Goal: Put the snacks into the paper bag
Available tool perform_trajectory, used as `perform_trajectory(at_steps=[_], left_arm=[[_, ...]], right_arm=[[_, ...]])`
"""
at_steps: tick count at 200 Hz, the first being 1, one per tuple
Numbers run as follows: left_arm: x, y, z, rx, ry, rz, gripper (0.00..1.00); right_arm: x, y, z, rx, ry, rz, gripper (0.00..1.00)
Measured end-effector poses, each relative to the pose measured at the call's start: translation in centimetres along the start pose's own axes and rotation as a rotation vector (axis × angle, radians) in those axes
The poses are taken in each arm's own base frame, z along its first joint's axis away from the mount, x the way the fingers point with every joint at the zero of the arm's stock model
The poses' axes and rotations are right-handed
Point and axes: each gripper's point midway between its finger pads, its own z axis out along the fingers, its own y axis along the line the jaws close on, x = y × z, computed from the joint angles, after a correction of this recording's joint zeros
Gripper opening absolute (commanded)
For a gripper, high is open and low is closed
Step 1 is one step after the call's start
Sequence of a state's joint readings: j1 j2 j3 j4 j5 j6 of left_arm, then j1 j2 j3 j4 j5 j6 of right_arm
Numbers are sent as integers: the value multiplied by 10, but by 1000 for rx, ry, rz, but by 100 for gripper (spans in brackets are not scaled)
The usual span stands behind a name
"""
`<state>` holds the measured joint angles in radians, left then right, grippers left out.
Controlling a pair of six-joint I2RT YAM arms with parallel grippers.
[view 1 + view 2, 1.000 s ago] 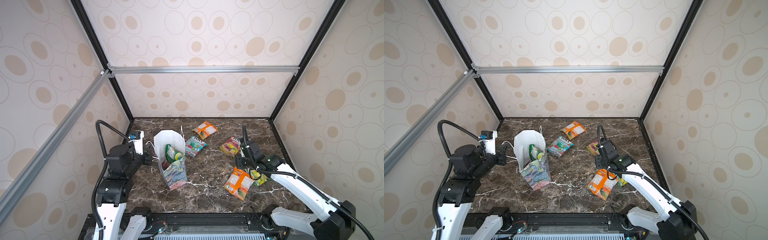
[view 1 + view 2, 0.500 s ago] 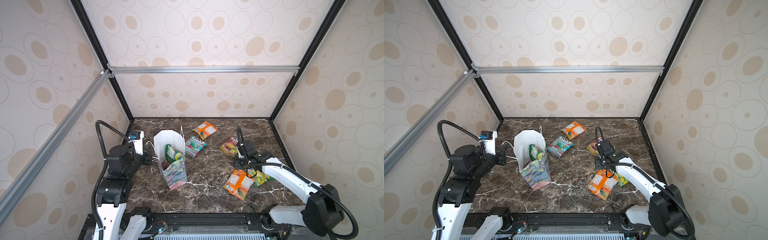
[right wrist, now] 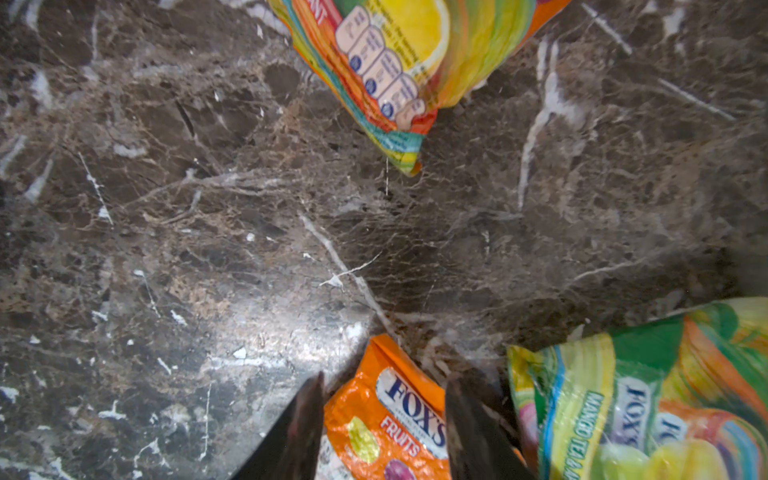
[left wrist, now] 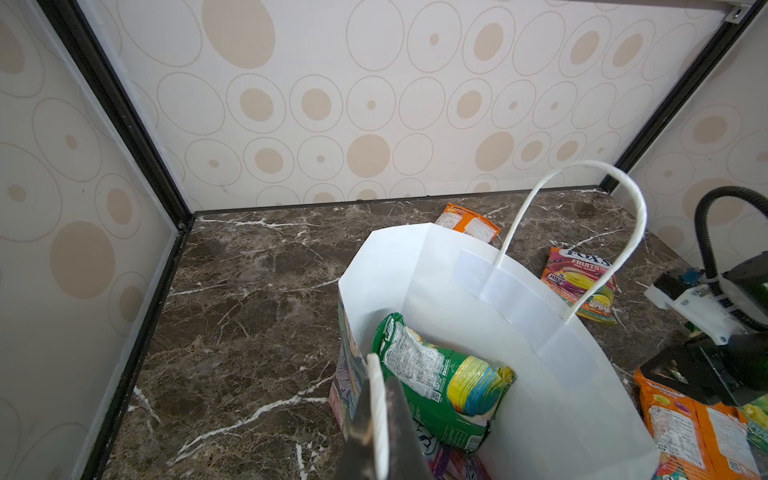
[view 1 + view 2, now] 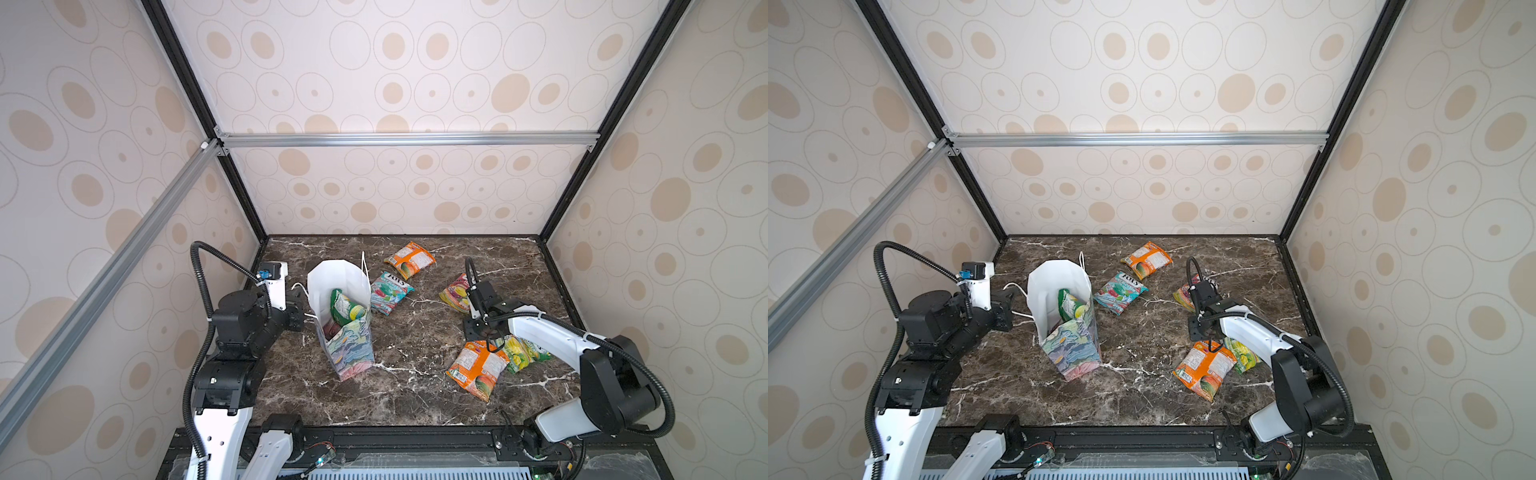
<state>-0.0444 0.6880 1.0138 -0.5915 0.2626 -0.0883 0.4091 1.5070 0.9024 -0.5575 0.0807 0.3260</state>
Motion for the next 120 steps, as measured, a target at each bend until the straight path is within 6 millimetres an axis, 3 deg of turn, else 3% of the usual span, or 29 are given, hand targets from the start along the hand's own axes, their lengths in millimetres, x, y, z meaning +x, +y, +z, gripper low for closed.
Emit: perform_trajectory(at_steps=[29, 120], left_arm=[[0, 0, 0, 0, 0, 0, 4], [0, 0, 1, 0, 3, -1, 3]], right_arm=[[5, 0, 11, 6, 35, -3, 50], [1, -7, 14, 3, 17, 24, 50]])
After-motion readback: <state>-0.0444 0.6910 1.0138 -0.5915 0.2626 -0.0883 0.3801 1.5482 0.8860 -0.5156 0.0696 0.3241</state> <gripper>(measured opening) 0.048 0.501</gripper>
